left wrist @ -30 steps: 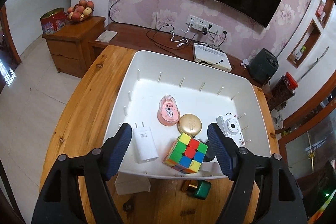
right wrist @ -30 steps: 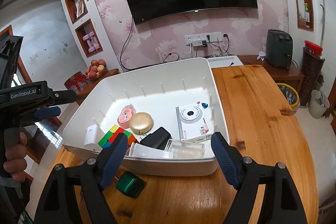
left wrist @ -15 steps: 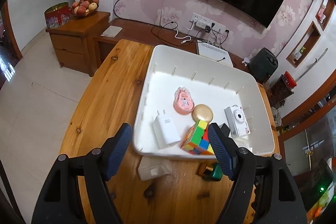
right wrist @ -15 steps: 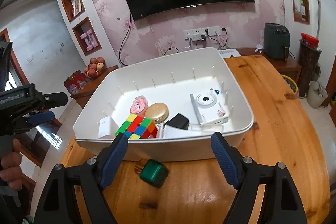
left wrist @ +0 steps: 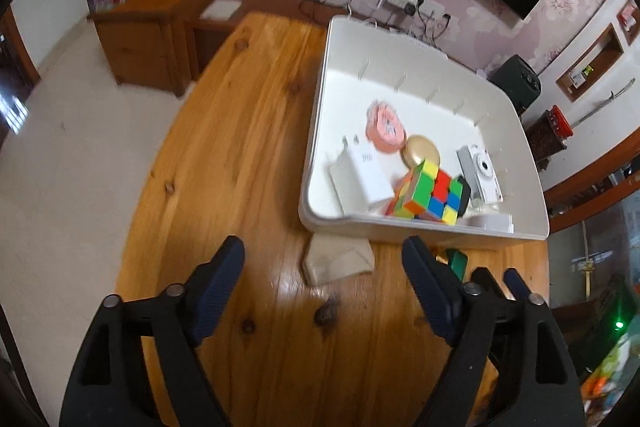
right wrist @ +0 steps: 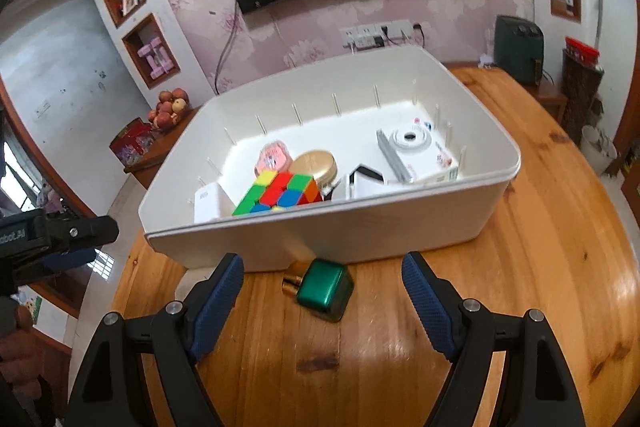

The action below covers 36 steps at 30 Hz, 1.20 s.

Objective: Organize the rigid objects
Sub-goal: 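Move the left tool to the beige box while the right tool approaches the green bottle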

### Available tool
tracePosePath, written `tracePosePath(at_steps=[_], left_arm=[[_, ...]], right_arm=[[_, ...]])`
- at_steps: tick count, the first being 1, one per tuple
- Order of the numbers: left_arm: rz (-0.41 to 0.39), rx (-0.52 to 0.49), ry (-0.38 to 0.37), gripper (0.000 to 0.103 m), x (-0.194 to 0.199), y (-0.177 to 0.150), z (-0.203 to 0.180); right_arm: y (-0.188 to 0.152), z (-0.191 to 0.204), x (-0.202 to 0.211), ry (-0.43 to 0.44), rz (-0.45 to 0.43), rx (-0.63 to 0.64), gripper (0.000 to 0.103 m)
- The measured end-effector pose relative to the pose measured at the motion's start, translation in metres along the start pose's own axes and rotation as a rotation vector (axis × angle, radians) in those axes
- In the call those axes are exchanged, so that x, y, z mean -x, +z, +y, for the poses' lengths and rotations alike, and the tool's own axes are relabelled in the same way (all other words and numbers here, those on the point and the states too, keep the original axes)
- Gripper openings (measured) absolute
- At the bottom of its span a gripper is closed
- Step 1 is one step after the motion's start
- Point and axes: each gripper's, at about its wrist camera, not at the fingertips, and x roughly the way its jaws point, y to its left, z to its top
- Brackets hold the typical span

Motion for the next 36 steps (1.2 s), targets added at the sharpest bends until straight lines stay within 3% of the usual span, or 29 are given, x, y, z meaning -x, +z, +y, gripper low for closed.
tracePosePath(at_steps=[12, 20, 31, 36], left_arm=[[0.171, 0.017, -0.007, 0.084, -0.033, -0.006, 0.011], [0.264, 0.078, -0.036, 0.084, -0.056, -0.005, 0.017], [0.349, 0.119, -0.08, 0.085, -0.077, -0.003, 0.016], [0.376, 0.165, -0.083, 0.085, -0.085, -0.005, 0.016]], right_arm=[[-0.019, 0.015, -0.029, -0.077, 0.105, -0.033, 0.082], [-0.021, 0.015, -0.041, -0.134, 0.11, -0.038, 0.082], [-0.019, 0.013, -0.052, -0.129, 0.112, -0.03, 0.082], [-0.018, 0.014, -0.057, -0.097, 0.131, -0.014, 0.069]])
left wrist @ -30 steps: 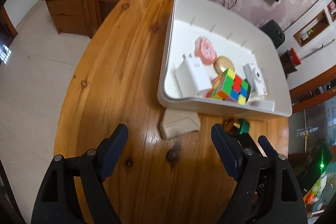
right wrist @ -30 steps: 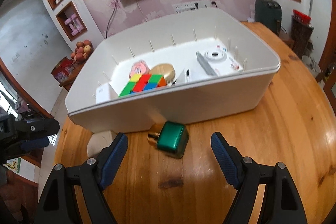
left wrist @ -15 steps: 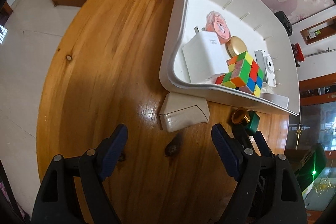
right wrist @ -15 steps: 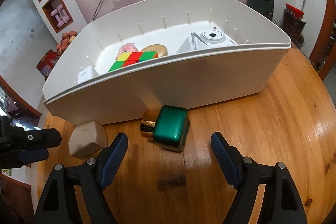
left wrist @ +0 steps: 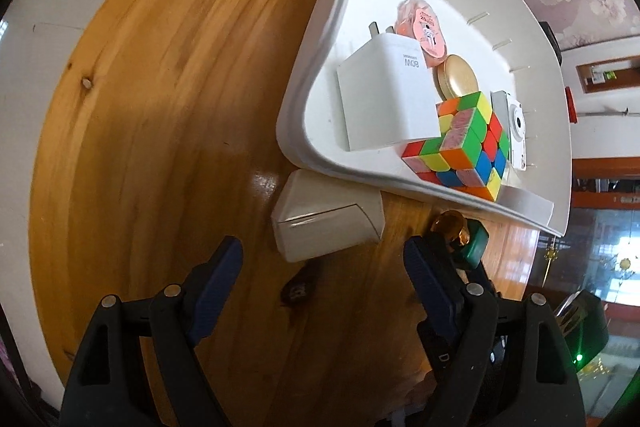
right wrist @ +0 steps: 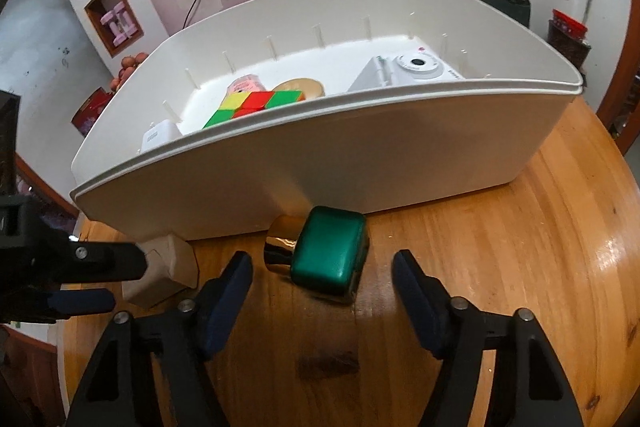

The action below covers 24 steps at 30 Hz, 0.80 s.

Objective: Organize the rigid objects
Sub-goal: 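Move the left tool to the beige box while the right tool approaches the green bottle, then grasp the beige box with the left tool while the right tool grasps the green-and-gold bottle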

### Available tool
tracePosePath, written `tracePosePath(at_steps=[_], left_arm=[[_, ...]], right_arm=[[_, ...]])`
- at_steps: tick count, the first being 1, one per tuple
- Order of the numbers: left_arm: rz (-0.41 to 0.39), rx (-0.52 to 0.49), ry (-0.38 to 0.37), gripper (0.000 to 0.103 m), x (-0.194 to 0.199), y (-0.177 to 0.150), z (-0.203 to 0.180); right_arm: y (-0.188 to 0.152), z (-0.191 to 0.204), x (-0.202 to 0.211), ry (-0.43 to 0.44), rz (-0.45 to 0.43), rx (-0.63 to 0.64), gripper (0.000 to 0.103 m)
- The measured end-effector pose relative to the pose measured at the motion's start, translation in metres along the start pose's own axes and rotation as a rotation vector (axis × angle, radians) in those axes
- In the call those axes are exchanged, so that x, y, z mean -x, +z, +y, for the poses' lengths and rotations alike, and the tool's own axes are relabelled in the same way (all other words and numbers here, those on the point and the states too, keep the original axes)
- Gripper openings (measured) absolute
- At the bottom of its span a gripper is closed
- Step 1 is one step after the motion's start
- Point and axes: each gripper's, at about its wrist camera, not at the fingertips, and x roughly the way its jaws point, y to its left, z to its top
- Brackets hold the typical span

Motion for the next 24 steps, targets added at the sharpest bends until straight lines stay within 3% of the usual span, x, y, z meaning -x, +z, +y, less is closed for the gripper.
tracePosePath(at_steps=[7, 24], left_arm=[[0.013, 0.026, 0.02, 0.085, -0.01, 0.005, -0.006], [-0.034, 0.016, 0.193, 0.085, -0.021, 0.007, -0.026]], right_arm=[[0.006, -0.003, -0.002, 0.043, 0.007, 0.036, 0.054], [0.016, -0.013, 0.0, 0.058, 0.069, 0.104, 0.053]])
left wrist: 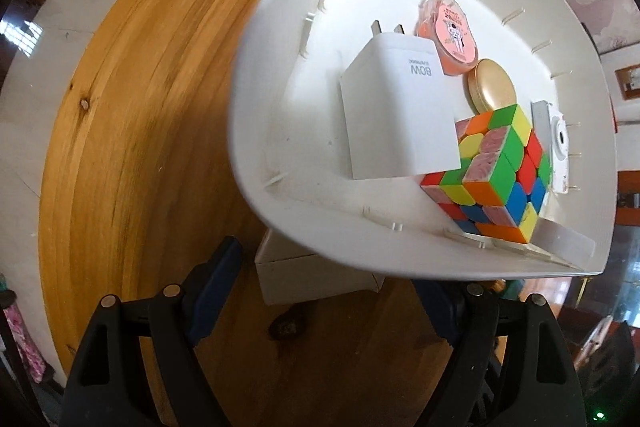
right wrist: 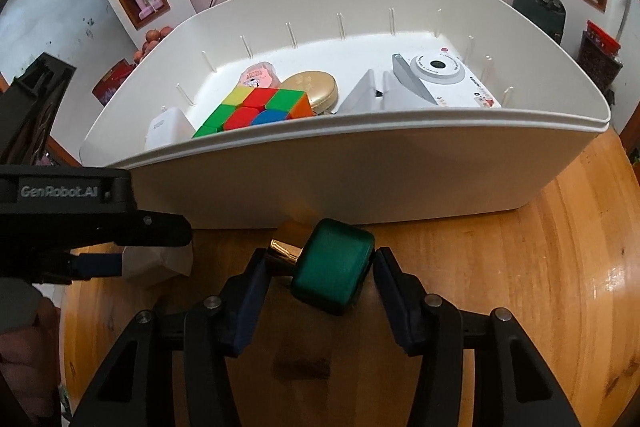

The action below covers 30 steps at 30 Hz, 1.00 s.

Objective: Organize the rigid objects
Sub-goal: 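Grasp the beige box with the left tool while the right tool grasps the green-and-gold bottle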

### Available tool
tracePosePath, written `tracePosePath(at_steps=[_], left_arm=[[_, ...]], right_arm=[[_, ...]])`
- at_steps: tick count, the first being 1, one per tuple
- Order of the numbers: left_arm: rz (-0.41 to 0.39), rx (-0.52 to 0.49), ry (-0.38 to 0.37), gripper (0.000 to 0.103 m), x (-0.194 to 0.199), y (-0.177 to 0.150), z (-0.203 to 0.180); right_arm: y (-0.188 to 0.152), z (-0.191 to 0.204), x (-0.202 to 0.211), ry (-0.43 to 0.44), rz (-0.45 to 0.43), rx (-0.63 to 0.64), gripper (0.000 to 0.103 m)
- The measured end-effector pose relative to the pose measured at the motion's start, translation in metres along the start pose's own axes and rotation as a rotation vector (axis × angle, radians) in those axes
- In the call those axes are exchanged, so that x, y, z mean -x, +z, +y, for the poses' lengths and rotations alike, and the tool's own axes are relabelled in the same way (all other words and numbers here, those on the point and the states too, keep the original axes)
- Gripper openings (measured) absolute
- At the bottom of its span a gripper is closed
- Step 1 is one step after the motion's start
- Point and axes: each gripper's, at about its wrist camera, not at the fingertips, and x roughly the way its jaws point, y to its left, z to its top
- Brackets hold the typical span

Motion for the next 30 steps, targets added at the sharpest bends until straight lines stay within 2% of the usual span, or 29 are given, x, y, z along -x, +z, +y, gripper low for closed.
tracePosePath(at_steps=[14, 18, 21, 30], left_arm=[[-0.045, -0.006, 0.075, 0.084, -0.004, -0.011, -0.023], [-0.064, -0.011, 0.107, 0.073, -0.006, -0.017, -0.034], [-0.069, -0.013, 0.1, 0.068, -0.002, -0.018, -0.034], [-0.074, -0.035, 0.087, 0.067, 0.008, -0.02, -0.02]], right_arm=[[-0.001, -0.01, 0.017, -0.04, 0.001, 0.067, 0.053], [-0.002, -0.013, 0.024, -0.042, -0.008, 0.076, 0.053], [-0.004, -0.015, 0.029, -0.042, -0.008, 0.079, 0.053], [-0.006, -0.016, 0.037, -0.046, -0.022, 0.086, 0.053]])
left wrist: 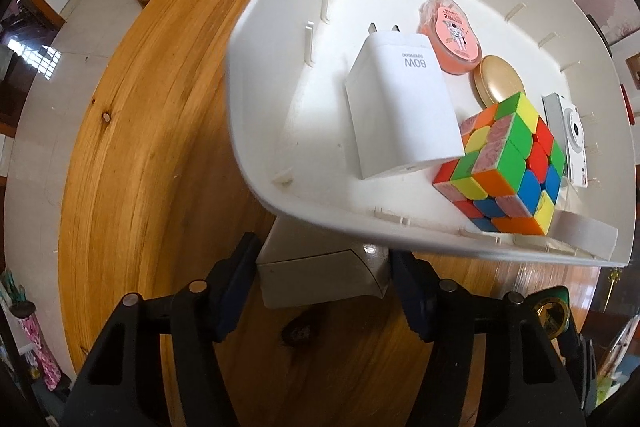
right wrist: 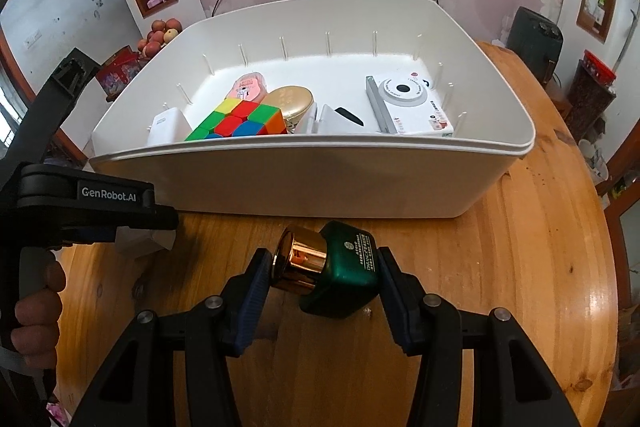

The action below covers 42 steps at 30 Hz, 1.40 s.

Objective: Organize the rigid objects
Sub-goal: 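Grasp the beige box with the left tool while the right tool grasps the green-and-gold bottle, then lift the beige box and green bottle and carry both over the bin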

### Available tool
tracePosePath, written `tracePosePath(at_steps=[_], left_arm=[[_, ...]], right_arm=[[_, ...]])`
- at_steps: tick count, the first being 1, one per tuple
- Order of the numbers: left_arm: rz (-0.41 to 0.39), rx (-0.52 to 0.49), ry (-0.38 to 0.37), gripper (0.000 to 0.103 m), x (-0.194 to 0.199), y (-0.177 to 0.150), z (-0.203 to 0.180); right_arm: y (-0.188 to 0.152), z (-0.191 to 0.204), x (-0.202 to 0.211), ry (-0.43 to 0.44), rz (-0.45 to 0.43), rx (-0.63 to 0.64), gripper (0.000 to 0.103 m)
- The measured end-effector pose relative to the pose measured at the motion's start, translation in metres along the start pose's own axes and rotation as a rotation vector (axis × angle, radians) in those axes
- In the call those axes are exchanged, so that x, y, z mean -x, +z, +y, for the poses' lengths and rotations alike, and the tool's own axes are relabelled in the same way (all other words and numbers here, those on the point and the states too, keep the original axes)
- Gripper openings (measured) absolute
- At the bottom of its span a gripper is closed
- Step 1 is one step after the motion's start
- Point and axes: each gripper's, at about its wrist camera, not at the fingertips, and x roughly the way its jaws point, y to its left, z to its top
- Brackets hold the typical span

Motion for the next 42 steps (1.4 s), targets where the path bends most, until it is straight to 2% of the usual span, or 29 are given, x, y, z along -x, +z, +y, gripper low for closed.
tracePosePath(at_steps=[7, 14, 22, 26, 30, 37, 42], left_arm=[[0.021, -0.011, -0.009, 0.067, -0.001, -0.003, 0.004], [0.038, 0.004, -0.007, 0.067, 0.006, -0.007, 0.026], [-0.016, 0.01, 0.054, 0.067, 0.032, -0.003, 0.062], [-0.074, 0.024, 0.076, 0.067, 0.052, 0.003, 0.074], [-0.187, 0.05, 0.064, 0.067, 0.074, 0.008, 0.078], [-0.422, 0.068, -0.076, 0.067, 0.103, 0.0, 0.073], [-0.539, 0.009, -0.097, 0.067, 0.112, 0.011, 0.058]], right_arm=[[0.0, 0.004, 0.004, 0.005, 0.003, 0.009, 0.053], [0.004, 0.014, 0.013, 0.034, -0.009, 0.03, 0.053], [0.016, 0.036, 0.034, 0.094, -0.073, 0.094, 0.053], [0.023, 0.045, 0.046, 0.123, -0.124, 0.135, 0.053], [0.03, 0.05, 0.057, 0.151, -0.184, 0.156, 0.053], [0.036, 0.054, 0.069, 0.14, -0.317, 0.211, 0.053], [0.044, 0.048, 0.067, 0.114, -0.356, 0.201, 0.053]])
